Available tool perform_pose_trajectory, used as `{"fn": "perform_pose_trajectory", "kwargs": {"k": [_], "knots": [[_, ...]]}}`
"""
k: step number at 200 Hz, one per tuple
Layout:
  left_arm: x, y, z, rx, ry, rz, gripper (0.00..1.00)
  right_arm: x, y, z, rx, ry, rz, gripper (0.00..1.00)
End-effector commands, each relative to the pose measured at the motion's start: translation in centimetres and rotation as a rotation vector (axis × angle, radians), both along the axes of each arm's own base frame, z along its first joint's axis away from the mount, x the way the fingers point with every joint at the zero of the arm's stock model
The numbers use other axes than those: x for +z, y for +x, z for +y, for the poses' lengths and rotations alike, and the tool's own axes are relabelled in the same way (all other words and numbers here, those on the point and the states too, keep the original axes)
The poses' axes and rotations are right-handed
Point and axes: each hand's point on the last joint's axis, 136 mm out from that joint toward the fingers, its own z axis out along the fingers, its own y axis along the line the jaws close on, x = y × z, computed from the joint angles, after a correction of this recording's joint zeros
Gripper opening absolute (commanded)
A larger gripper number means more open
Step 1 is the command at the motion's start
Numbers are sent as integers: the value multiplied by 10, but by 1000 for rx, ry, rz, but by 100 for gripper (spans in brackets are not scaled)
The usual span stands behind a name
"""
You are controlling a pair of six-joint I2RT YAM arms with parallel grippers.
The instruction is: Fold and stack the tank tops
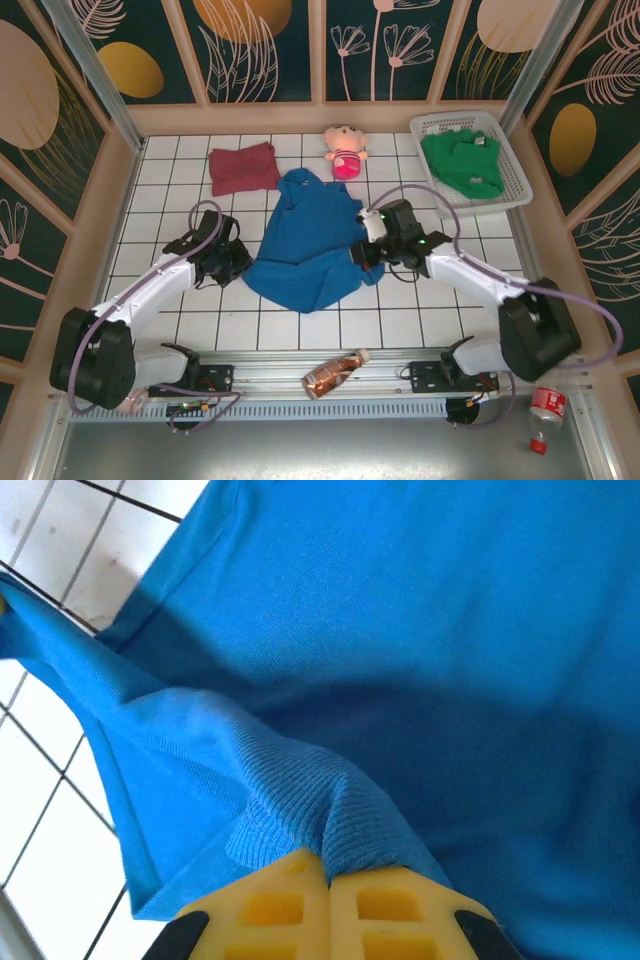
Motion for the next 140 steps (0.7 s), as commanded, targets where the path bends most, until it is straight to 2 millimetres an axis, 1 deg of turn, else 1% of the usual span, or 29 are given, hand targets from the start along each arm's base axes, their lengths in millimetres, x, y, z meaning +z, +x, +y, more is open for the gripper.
{"fn": "perform_pose_trajectory", "kwargs": {"k": [1, 11, 22, 34, 46, 55, 62, 73, 79, 86, 95, 104, 108, 117, 123, 132, 140], "knots": [[4, 18, 6, 24, 41, -70, 1, 27, 37, 37, 8, 98, -144, 3], [0, 18, 9, 45, 37, -70, 1, 22, 48, 44, 3, 85, -152, 5], [-3, 17, 14, 68, 49, -68, 4, 21, 60, 52, 1, 78, -170, 11], [-5, 16, 19, 87, 54, -65, 5, 21, 75, 54, -27, 47, -193, 17], [-5, 15, 20, 86, 59, -61, 9, 21, 87, 48, -77, -3, -206, 24], [-5, 13, 22, 81, 74, -55, 15, 17, 93, 38, -121, -73, -207, 28], [-3, 12, 24, 77, 92, -53, 19, 14, 94, 29, -150, -127, -198, 31], [2, 10, 27, 65, 113, -56, 23, 13, 89, 14, -186, -177, -185, 36], [5, 9, 29, 57, 124, -56, 27, 15, 84, 7, -203, -190, -180, 37], [11, 7, 29, 41, 132, -58, 33, 20, 75, 1, -211, -189, -173, 37], [17, 5, 29, 14, 143, -57, 40, 29, 60, -1, -204, -156, -165, 37], [23, 4, 29, -18, 156, -59, 45, 35, 42, 4, -182, -117, -149, 37], [25, 3, 29, -33, 159, -59, 46, 35, 34, 7, -169, -109, -137, 36], [28, 2, 29, -65, 176, -58, 49, 30, 18, 14, -142, -112, -100, 37], [30, 3, 28, -93, 189, -59, 50, 22, 9, 19, -126, -124, -79, 36], [30, 3, 27, -134, 204, -54, 52, 11, 4, 25, -119, -130, -69, 36], [30, 4, 22, -178, 204, -50, 53, 3, 7, 28, -125, -127, -68, 36]]}}
